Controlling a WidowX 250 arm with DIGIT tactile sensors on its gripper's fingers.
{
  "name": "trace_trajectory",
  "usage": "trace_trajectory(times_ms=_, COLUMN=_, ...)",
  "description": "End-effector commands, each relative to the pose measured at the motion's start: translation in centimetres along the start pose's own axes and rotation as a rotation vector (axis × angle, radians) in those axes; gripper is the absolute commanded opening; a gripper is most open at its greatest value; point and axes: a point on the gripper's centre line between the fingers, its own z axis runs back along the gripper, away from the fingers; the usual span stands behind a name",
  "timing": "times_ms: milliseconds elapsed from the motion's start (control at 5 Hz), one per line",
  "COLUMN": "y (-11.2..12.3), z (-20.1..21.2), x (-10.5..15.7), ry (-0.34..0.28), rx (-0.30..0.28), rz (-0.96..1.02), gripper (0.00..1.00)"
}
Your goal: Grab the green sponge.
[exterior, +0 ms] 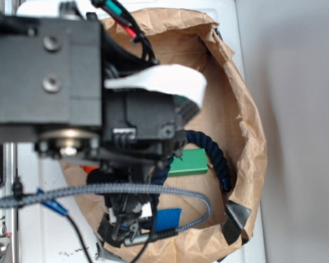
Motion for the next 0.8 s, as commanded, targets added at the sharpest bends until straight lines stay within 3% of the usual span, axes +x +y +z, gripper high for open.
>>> trace_trajectory(times_ms=0, y=2.7, z=-3.0, x=3.8, ry=-0.041, rx=-0.009, rz=0.282, gripper=1.00)
trace_trajectory(times_ms=400, y=3.5, z=-6.6, x=5.8, ry=-0.150, rx=0.008, rz=0.422, gripper=1.00)
trace_trajectory(times_ms=600, y=4.3, z=-7.5, x=6.0, ry=-0.156, rx=0.027, rz=0.403, gripper=1.00)
